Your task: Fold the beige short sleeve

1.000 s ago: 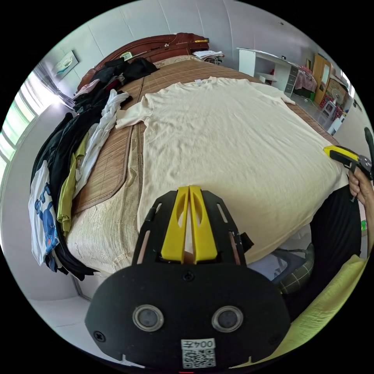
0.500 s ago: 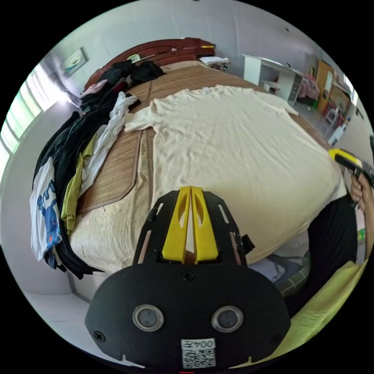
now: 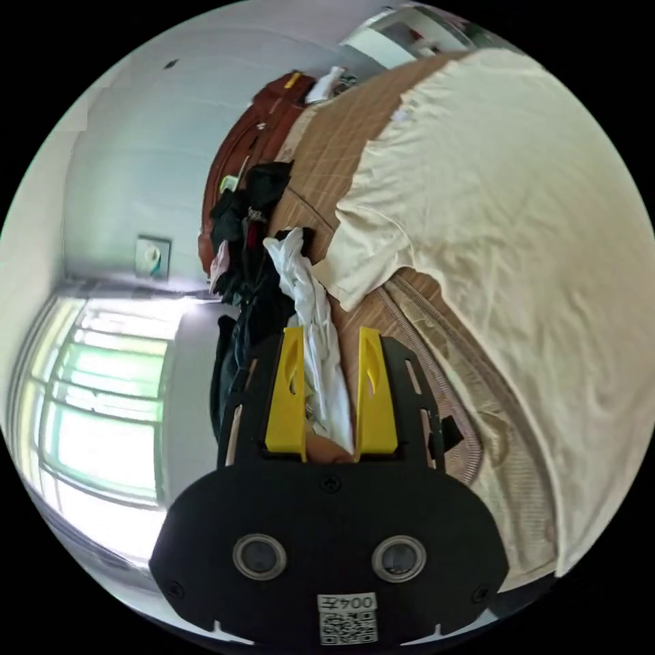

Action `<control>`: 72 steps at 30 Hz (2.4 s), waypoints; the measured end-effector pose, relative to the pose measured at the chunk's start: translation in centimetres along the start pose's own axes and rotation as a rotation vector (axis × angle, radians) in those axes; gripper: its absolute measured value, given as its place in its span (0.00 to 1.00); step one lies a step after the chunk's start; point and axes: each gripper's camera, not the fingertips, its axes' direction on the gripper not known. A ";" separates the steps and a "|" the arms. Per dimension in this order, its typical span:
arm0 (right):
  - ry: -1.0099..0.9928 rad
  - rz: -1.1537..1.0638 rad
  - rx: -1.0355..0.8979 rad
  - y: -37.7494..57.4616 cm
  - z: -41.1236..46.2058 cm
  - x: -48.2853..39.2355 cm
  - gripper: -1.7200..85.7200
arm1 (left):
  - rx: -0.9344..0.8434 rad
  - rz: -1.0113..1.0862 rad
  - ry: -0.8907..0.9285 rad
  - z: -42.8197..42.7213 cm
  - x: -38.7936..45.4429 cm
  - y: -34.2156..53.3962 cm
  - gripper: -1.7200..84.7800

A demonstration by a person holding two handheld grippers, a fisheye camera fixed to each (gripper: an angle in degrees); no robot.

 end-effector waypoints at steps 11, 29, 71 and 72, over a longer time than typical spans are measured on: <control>-0.065 0.023 -0.050 -2.3 3.8 3.5 0.02 | -0.013 0.414 -0.055 4.5 6.3 -8.6 0.15; -0.141 -0.049 -0.055 -7.6 7.0 4.7 0.01 | 0.011 0.313 -0.240 3.2 9.1 -13.5 0.05; -0.114 -0.277 0.120 -36.7 6.0 -7.2 0.01 | 0.087 -0.937 0.581 13.4 -3.4 -4.7 0.14; -0.113 -0.299 0.123 -37.9 6.2 -8.1 0.01 | 0.096 -0.933 0.582 14.0 -3.2 -4.5 0.14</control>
